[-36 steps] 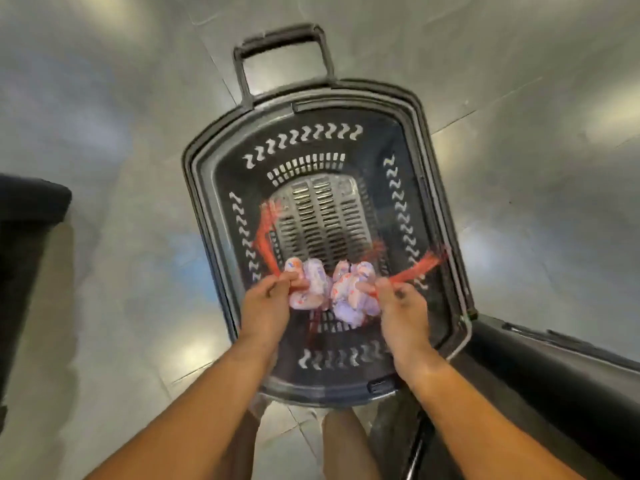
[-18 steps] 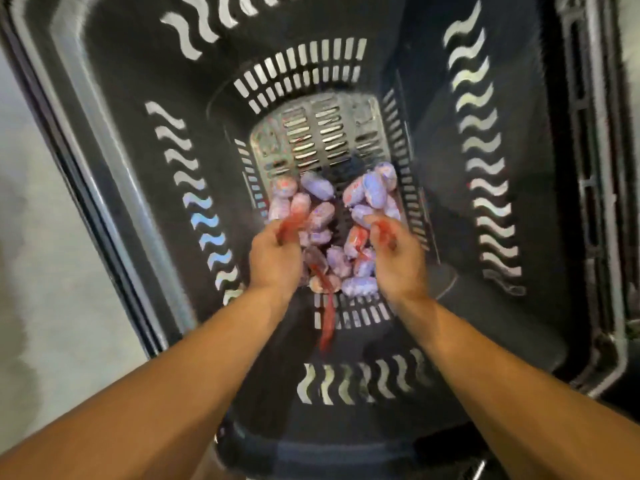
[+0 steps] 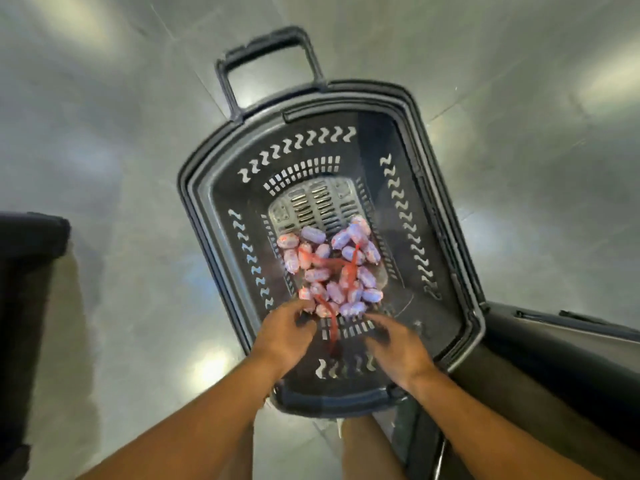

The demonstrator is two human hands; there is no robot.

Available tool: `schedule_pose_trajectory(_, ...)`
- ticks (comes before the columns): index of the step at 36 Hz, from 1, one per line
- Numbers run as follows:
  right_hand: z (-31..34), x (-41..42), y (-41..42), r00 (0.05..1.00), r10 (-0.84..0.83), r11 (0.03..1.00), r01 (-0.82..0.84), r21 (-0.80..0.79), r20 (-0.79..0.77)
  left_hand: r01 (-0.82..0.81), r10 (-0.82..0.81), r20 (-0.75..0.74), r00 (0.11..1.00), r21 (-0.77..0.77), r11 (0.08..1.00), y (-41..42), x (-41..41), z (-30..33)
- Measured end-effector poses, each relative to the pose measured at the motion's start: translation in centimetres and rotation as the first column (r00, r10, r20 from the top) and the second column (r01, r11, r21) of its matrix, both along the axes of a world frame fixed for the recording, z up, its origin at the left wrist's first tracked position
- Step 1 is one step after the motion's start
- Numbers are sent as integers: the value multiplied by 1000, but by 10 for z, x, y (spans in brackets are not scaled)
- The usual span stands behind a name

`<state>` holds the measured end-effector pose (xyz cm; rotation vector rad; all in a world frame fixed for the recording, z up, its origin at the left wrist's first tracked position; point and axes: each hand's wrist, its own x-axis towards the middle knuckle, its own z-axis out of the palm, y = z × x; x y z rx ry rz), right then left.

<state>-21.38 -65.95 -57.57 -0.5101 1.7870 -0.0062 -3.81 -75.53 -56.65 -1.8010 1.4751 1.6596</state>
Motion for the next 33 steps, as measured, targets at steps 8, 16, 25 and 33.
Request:
schedule_pose_trajectory(8,193,6,-26,987,-144,970,127,-208,-67,284,-326,-115,938,-279,917,-53,15,192)
schedule_pose_trajectory(16,396,34,-13,956,-259,866,165,-471,-141,427,-566,-175,805,-492,759,-80,45,377)
schedule_pose_trajectory(25,484,128,106,859,-493,738,328,-590,-140,580,-755,-171,633,-542,608,-34,115,473)
schedule_pose_trajectory(33,484,204,218,712,-682,656,493,-572,-168,692,-894,-142,425,-586,422,10,121,491)
